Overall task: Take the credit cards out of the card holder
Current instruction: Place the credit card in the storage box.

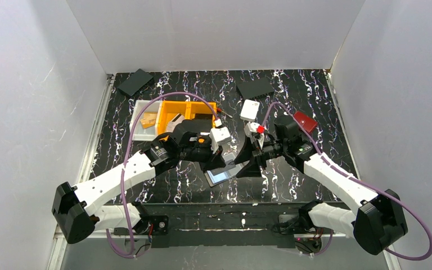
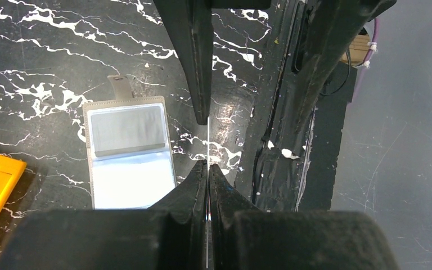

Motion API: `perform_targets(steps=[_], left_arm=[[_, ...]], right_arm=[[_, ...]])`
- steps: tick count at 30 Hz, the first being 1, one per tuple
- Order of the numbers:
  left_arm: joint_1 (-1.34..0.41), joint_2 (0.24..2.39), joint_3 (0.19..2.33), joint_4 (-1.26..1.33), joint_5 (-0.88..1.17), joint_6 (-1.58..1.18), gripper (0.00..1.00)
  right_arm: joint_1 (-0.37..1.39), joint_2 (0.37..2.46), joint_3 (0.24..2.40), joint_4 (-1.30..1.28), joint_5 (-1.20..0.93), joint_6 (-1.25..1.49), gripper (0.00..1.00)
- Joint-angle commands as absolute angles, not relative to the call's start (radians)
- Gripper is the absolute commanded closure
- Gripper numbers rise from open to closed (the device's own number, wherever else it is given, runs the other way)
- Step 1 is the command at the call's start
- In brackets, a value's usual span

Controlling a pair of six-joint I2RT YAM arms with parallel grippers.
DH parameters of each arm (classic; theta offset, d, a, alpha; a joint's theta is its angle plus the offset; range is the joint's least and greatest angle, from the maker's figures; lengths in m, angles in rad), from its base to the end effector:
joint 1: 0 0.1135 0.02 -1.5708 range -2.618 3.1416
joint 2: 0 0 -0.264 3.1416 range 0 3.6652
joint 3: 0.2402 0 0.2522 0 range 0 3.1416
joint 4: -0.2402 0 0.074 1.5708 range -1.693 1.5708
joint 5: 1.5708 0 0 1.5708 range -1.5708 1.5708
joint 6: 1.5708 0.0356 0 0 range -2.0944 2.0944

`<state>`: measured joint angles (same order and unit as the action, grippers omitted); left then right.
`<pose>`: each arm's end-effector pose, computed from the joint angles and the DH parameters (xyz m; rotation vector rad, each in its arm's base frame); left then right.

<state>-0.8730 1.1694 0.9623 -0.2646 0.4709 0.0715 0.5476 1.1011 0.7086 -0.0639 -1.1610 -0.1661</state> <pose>0.1567 -0.2120 0.3168 1.2345 1.7360 -0.9691 0.1785 0.1471 0.2718 -1.3487 1.4630 1.4038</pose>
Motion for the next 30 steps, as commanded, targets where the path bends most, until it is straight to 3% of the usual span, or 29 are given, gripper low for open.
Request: perform_targets(steps=[1,10,13,16,18,22,24,27,30], left_arm=[[-0.878,1.181,1.005,-0.272,0.507,0.083,1.00],[-0.893,1.227,1.035,-0.267,0.522,0.077,1.00],[-0.898,1.235,1.041,-0.267,0.519,0.078,1.00],[-0.897,1.232,1.040,-0.266,0.512,0.075,1.00],[-0.898,1.219,1.031,-0.256,0.501,0.058,0.86],[-0.896,1.145,0.983,-0.226,0.441,0.028,0.38],[-0.894,1.096,0.947,-0.212,0.403,0.023,0.20],[-0.891,1.032,0.901,-0.183,0.408,0.027,0.15],[-0.888,1.024,0.898,-0.203,0.440,0.039,0.25]], right_arm=[[0.560,1.109,0.759,-0.097,-1.185,-0.247,0.38],[0.582,1.128,0.778,-0.098,-1.186,-0.249,0.67],[0.584,1.129,0.778,-0.102,-1.191,-0.252,0.86],[0.584,1.125,0.778,-0.111,-1.198,-0.263,0.99],[0.584,1.118,0.775,-0.119,-1.200,-0.272,0.99],[0.579,1.102,0.757,-0.101,-1.227,-0.260,0.99],[0.575,1.097,0.745,-0.071,-1.239,-0.237,0.99],[0.572,1.098,0.739,-0.043,-1.248,-0.210,0.99],[0.569,1.101,0.735,-0.014,-1.260,-0.181,0.99]])
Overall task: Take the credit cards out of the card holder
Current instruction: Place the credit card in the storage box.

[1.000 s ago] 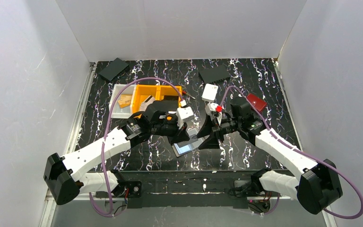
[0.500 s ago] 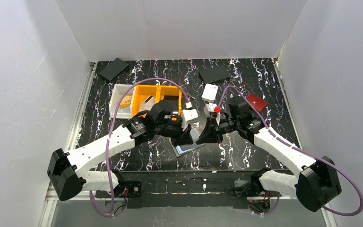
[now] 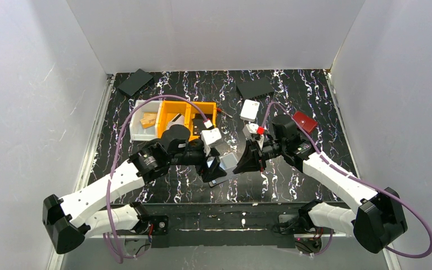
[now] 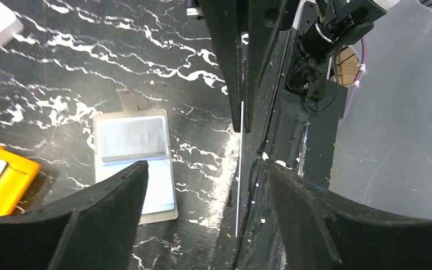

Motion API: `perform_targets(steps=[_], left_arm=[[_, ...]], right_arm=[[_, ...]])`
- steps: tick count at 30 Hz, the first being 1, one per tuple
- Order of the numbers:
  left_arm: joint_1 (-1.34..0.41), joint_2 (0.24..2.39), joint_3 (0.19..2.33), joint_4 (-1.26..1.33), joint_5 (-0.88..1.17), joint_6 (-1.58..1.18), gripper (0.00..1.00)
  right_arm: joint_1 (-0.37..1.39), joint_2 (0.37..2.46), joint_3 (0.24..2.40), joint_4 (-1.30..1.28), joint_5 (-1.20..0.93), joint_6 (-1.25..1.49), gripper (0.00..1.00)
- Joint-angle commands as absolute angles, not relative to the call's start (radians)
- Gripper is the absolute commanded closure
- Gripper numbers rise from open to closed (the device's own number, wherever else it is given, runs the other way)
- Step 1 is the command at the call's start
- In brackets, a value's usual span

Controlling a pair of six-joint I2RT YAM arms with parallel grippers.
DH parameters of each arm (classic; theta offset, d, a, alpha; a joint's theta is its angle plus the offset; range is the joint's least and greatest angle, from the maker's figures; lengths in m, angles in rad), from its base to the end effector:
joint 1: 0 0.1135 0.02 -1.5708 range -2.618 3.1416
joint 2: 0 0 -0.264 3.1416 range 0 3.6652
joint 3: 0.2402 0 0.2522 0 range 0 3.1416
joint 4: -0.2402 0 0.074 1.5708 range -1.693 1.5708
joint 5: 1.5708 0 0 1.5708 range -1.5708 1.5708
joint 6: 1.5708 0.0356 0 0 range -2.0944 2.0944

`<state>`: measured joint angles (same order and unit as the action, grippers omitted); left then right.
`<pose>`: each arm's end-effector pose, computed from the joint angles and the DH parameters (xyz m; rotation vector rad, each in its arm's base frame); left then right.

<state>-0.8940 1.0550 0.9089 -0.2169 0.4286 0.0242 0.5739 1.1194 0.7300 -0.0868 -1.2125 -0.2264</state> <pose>0.1390 -0.1966 0.3291 1.1597 1.6658 -0.9796 0.1760 0.1535 0.2739 -1.4243 1.3836 1.4418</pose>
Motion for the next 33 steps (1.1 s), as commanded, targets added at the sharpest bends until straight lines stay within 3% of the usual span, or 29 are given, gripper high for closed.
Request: perform_targets(steps=[1,10,11,13,15,19,20,22,24,33], left_arm=[[-0.888,1.031,0.900,-0.209,0.461,0.043,0.29],[-0.888,1.132,0.954,-0.263,0.586,0.052,0.59],[-0.887,1.137,0.955,-0.264,0.592,0.052,0.65],[-0.886,1.138,0.956,-0.269,0.592,0.052,0.88],[-0.886,1.132,0.953,-0.274,0.584,0.056,0.98],[-0.884,1.115,0.951,-0.286,0.569,0.067,0.99],[-0.884,1.115,0.956,-0.293,0.563,0.069,0.95],[-0.884,1.116,0.964,-0.307,0.545,0.066,0.73],[-0.883,1.116,0.972,-0.317,0.546,0.066,0.67],[-0.874,1.122,0.992,-0.324,0.572,0.057,0.70]], right_arm=[[0.569,1.103,0.733,-0.010,-1.262,-0.176,0.99],[0.559,1.101,0.718,0.036,-1.262,-0.143,0.99],[0.558,1.103,0.715,0.042,-1.261,-0.138,0.99],[0.558,1.103,0.711,0.051,-1.261,-0.134,0.99],[0.558,1.101,0.707,0.055,-1.258,-0.133,0.99],[0.558,1.101,0.702,0.056,-1.251,-0.140,0.99],[0.558,1.102,0.701,0.055,-1.249,-0.142,0.99],[0.558,1.101,0.701,0.054,-1.248,-0.145,0.99],[0.558,1.100,0.701,0.051,-1.246,-0.148,0.99],[0.558,1.098,0.696,0.046,-1.244,-0.155,0.99]])
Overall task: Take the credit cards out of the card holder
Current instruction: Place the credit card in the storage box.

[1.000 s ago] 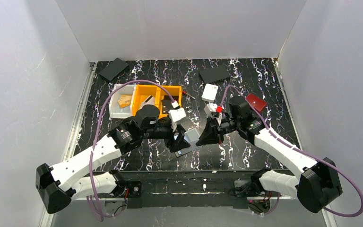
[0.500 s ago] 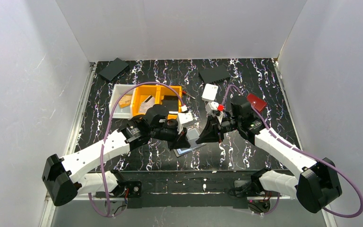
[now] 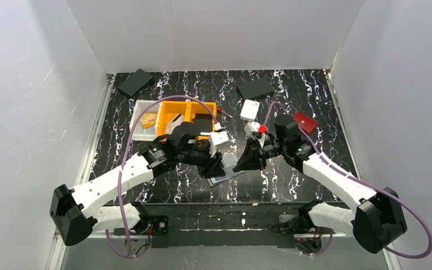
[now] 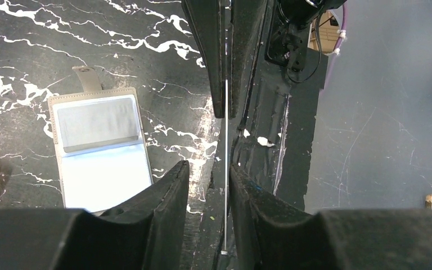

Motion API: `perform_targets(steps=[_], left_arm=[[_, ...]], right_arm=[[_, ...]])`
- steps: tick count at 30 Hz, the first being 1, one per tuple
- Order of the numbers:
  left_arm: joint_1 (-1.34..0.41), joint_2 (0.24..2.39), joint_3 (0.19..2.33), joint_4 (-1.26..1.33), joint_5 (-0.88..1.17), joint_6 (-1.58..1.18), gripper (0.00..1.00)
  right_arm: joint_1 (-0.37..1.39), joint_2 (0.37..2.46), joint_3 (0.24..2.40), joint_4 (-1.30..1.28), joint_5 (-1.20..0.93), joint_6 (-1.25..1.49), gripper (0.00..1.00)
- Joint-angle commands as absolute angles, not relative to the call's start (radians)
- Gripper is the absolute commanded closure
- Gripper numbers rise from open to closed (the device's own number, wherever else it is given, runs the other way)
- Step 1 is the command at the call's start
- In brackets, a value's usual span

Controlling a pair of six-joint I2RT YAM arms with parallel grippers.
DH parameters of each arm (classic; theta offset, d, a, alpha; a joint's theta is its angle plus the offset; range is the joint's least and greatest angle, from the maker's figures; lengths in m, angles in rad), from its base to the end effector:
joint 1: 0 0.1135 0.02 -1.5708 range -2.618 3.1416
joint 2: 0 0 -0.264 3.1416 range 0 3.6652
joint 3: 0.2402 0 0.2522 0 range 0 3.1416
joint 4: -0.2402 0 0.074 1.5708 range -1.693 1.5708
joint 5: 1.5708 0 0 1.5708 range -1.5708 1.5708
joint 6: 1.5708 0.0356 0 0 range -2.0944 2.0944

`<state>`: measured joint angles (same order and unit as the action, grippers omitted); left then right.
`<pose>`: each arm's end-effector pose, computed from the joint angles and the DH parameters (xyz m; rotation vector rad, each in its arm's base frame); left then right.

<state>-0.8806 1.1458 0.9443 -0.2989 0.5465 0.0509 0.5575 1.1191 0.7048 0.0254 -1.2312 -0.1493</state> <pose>0.1479 -0.2082 0.3137 1.2784 1.7518 -1.0600 0.1796 0.1515 0.2748 -1.3908 1.3604 1.4564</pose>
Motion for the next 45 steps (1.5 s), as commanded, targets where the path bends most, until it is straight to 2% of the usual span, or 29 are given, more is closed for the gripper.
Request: perform_targets(steps=[1,7,11,18,22,24,25,28,30,31,32,34,40,43,45], left_arm=[[-0.873,1.131,1.001,-0.328,0.583,0.056,0.71],[-0.873,1.176,1.050,-0.361,0.616,0.060,0.76],[-0.873,1.191,1.069,-0.379,0.654,0.076,0.88],[-0.873,1.231,1.099,-0.440,0.690,0.088,0.84],[-0.872,1.240,1.113,-0.464,0.686,0.106,1.00],[-0.869,1.237,1.118,-0.477,0.676,0.119,1.00],[-0.867,1.233,1.120,-0.485,0.667,0.127,1.00],[-0.853,1.222,1.135,-0.551,0.623,0.184,1.00],[-0.840,1.209,1.148,-0.605,0.592,0.225,1.00],[-0.833,1.200,1.155,-0.636,0.576,0.251,1.00],[-0.825,1.189,1.162,-0.668,0.547,0.284,1.00],[-0.814,1.171,1.185,-0.745,0.469,0.368,1.00],[-0.729,1.108,1.192,-0.838,0.198,0.666,1.00],[-0.628,1.119,1.209,-0.828,0.181,0.798,1.00],[-0.547,1.163,1.250,-0.823,0.222,0.829,1.00]], right_arm=[[0.558,1.098,0.696,0.047,-1.245,-0.156,0.99],[0.558,1.100,0.694,0.046,-1.243,-0.159,0.99],[0.558,1.101,0.693,0.046,-1.243,-0.158,0.99],[0.560,1.105,0.697,0.046,-1.246,-0.159,0.99],[0.560,1.105,0.695,0.046,-1.245,-0.159,0.99],[0.560,1.103,0.695,0.045,-1.244,-0.159,0.99],[0.560,1.103,0.695,0.044,-1.243,-0.158,0.96],[0.560,1.099,0.691,0.038,-1.238,-0.168,0.58],[0.559,1.090,0.697,0.007,-1.223,-0.209,0.24],[0.553,1.084,0.715,-0.072,-1.214,-0.255,0.11],[0.542,1.078,0.733,-0.134,-1.200,-0.303,0.03],[0.489,1.064,0.758,-0.207,-1.204,-0.374,0.02],[0.280,1.061,0.725,-0.169,-1.277,-0.380,0.01],[0.240,1.085,0.718,-0.208,-1.202,-0.448,0.02],[0.234,1.108,0.752,-0.336,-1.153,-0.566,0.02]])
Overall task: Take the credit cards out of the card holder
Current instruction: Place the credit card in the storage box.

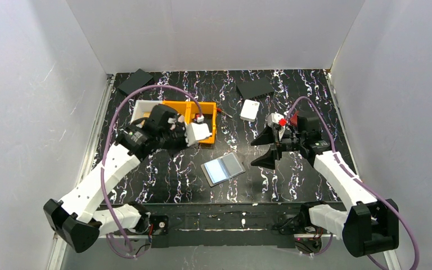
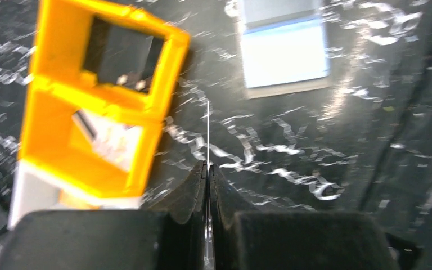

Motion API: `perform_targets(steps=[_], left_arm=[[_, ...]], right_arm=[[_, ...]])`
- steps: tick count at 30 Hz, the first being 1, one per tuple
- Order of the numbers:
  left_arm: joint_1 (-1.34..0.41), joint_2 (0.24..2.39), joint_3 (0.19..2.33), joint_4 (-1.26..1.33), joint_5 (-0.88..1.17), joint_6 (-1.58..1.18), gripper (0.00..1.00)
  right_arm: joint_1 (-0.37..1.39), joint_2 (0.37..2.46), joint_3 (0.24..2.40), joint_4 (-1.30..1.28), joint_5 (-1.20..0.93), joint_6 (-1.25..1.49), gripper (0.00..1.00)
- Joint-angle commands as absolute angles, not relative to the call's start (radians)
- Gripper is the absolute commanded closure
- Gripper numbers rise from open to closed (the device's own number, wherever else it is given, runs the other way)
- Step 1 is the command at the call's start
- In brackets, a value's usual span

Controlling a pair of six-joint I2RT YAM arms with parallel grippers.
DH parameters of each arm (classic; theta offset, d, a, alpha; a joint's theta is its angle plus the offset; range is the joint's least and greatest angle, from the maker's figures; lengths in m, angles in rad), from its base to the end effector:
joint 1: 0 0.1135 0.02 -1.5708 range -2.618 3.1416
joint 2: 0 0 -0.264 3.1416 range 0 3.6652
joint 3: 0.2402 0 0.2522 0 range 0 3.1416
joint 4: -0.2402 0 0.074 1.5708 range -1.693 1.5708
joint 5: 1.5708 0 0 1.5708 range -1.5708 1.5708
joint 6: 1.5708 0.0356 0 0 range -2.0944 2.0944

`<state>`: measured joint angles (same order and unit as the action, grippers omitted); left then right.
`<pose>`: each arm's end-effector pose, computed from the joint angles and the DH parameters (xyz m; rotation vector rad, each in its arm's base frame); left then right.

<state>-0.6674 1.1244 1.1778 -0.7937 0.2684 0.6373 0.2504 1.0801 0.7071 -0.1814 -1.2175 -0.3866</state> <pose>0.1728 -0.1482 0.3516 1.5025 1.7417 -0.3252 0.2039 0.0866 0.2675 -1.2180 1.4793 1.1746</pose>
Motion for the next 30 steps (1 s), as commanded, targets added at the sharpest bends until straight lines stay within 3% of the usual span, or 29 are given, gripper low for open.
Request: perform_targets(steps=[1,7,16,30], left_arm=[[-0.507,1.191,1.277,-0.826,0.253,0.849,1.00],[-0.329,1.370,1.368,-0.785,0.397,0.915,1.00],[-0.224,1.552,1.449,-0.730,0.512,1.025,1.00],[-0.160,1.712,1.463,-0.696,0.485,1.071,1.00]], right_arm=[[0.231,1.116,0.763,-0.379,-1.138,-0.609,0.02],[0.202,1.054,0.705,-0.320,-1.127,-0.560,0.02],[0.171,1.064,0.693,-0.291,-1.164,-0.522,0.02],[0.141,1.094,0.686,-0.268,-1.202,-0.485,0.02]])
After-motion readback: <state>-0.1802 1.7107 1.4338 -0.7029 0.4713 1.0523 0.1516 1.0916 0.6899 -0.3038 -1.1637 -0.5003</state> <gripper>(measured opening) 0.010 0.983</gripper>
